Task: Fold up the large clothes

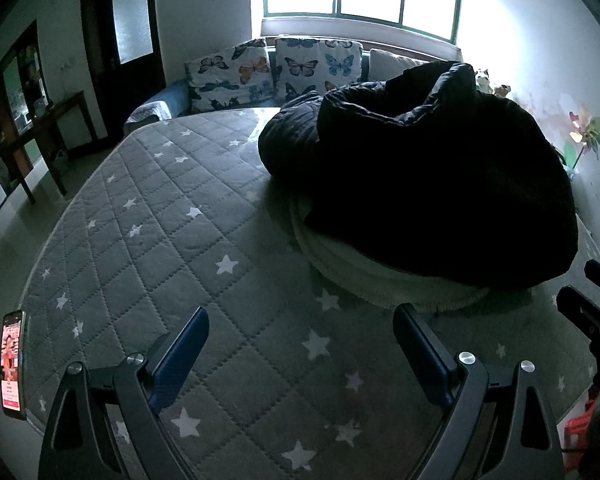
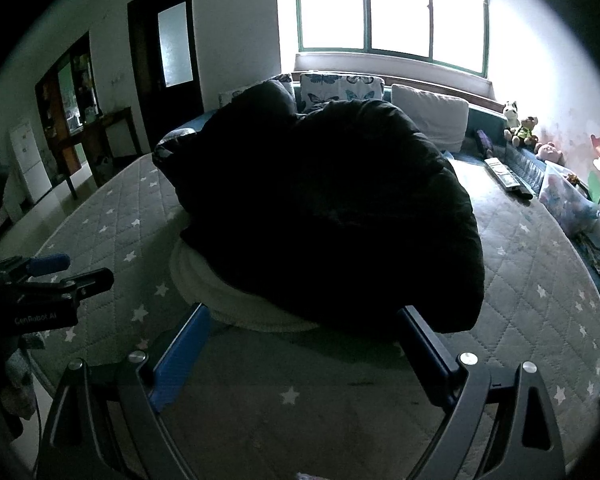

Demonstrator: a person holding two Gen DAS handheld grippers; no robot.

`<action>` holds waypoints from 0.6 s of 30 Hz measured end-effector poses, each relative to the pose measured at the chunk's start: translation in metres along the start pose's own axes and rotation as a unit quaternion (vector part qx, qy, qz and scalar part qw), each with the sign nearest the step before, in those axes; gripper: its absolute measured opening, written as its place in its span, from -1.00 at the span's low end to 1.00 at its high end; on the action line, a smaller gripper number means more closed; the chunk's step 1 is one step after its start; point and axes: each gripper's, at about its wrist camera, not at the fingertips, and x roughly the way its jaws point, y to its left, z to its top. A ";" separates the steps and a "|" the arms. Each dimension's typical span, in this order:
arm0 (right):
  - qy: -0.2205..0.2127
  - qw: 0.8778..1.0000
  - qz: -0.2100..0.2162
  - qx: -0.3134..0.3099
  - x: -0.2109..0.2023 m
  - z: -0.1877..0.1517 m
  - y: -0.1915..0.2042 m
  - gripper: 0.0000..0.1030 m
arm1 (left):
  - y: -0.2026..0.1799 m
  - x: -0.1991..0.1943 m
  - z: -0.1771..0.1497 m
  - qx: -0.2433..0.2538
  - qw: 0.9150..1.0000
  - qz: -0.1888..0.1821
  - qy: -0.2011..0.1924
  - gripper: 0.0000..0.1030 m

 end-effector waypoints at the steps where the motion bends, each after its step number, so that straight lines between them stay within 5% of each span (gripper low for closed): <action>1: 0.000 1.000 0.001 0.000 0.000 0.000 0.000 0.97 | 0.000 0.000 0.000 0.000 1.000 0.000 0.000 0.93; 18: 0.001 1.000 0.002 0.000 0.000 0.000 0.002 0.97 | 0.001 -0.002 0.001 0.000 1.000 0.001 -0.002 0.93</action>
